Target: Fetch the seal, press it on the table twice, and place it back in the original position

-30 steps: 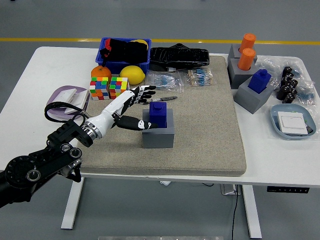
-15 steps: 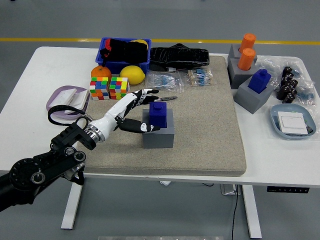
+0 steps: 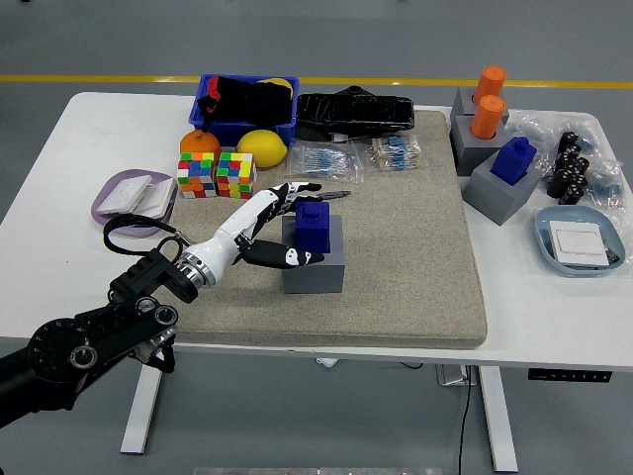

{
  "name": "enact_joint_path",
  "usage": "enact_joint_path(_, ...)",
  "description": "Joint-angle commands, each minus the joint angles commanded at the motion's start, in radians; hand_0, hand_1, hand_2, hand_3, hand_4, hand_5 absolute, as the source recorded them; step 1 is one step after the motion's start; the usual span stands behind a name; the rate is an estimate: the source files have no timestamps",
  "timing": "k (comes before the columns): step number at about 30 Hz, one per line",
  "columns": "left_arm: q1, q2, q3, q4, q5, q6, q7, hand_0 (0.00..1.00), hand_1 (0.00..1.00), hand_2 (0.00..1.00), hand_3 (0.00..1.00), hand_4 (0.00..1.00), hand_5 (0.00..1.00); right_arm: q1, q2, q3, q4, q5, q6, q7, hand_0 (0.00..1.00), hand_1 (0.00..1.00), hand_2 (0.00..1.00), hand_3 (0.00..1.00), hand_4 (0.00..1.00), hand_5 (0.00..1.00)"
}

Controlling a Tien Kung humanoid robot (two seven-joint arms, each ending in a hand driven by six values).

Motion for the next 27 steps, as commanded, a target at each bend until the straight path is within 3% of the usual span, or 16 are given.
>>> enact_joint_path(2,0.000,-0.001,0.001,0.000,-0.001,0.005,-0.002,0.807,0.775,0.759,0.841,0.890,0.002,0.000,0.000,-0.001,0.000,0.000,0.000,0.000,0.922,0.830,0.828,0.848,0.998,0.812)
enact_joint_path(7,-0.003,-0.004,0.006,0.003,-0.004,0.020,-0.007,0.807,0.775,0.759,0.841,0.890,0.002,0.002,0.000,0.001,0.000,-0.001,-0.001,0.001,0.922,0.830,0.828,0.848,0.998,0.812)
enact_joint_path(8,-0.003,-0.004,0.006,0.003,-0.005,0.023,-0.008,0.784,0.737,0.736,0.836,0.811,0.002,0.002,0.000,0.001,0.000,0.000,-0.001,0.002,0.922,0.829,0.830,0.848,0.998,0.811)
enact_joint_path(25,-0.003,-0.009,0.020,0.005,0.009,0.052,-0.003,0.746,0.643,0.690,0.827,0.744,0.002,0.000,-0.002,0.000,0.000,-0.003,-0.006,0.003,0.922,0.829,0.831,0.848,0.998,0.811)
enact_joint_path(26,-0.003,-0.008,0.020,0.004,0.011,0.054,-0.003,0.741,0.579,0.676,0.825,0.707,0.002,0.000,-0.002,0.000,0.000,-0.002,-0.006,0.003,0.922,0.829,0.832,0.848,0.998,0.811)
enact_joint_path(27,-0.003,-0.008,0.020,0.003,0.013,0.056,-0.003,0.741,0.579,0.676,0.825,0.707,0.002,0.000,-0.003,-0.001,0.000,-0.002,-0.006,0.004,0.922,0.829,0.832,0.848,0.998,0.811)
